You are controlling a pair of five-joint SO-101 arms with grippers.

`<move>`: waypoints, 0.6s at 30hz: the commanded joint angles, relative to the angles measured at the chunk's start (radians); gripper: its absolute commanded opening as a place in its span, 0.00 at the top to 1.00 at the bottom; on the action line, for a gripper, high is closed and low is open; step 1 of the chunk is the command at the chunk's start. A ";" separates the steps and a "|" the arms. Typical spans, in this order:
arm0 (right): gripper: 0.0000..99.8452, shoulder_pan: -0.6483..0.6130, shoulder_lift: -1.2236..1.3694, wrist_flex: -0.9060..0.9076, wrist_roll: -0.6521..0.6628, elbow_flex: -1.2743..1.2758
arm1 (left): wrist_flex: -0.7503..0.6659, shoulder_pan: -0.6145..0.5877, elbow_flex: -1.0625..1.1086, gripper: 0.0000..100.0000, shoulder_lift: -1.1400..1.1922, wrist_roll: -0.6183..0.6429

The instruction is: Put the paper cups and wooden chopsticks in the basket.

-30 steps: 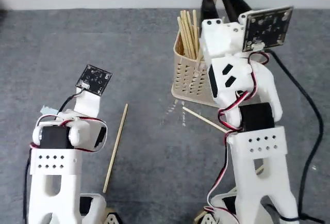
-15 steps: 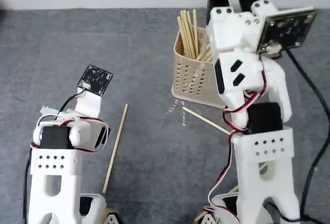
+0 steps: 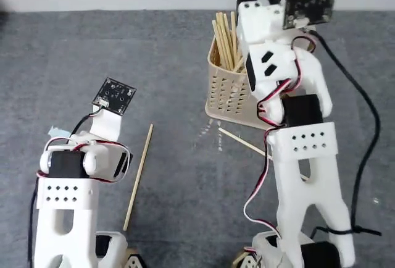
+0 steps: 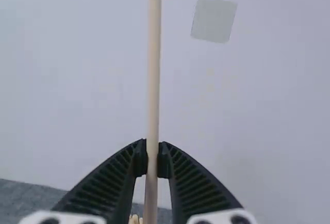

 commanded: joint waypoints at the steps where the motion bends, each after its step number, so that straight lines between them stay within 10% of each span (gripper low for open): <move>1: 0.98 -0.004 -0.016 0.058 -0.009 -0.006 | 0.008 0.005 -0.016 0.85 -0.014 -0.003; 7: 0.80 -0.007 -0.031 0.173 -0.009 -0.029 | 0.009 0.005 -0.015 0.85 -0.014 -0.003; 18: 0.91 -0.008 -0.251 0.456 -0.048 -0.075 | 0.009 0.037 -0.016 0.85 -0.011 -0.003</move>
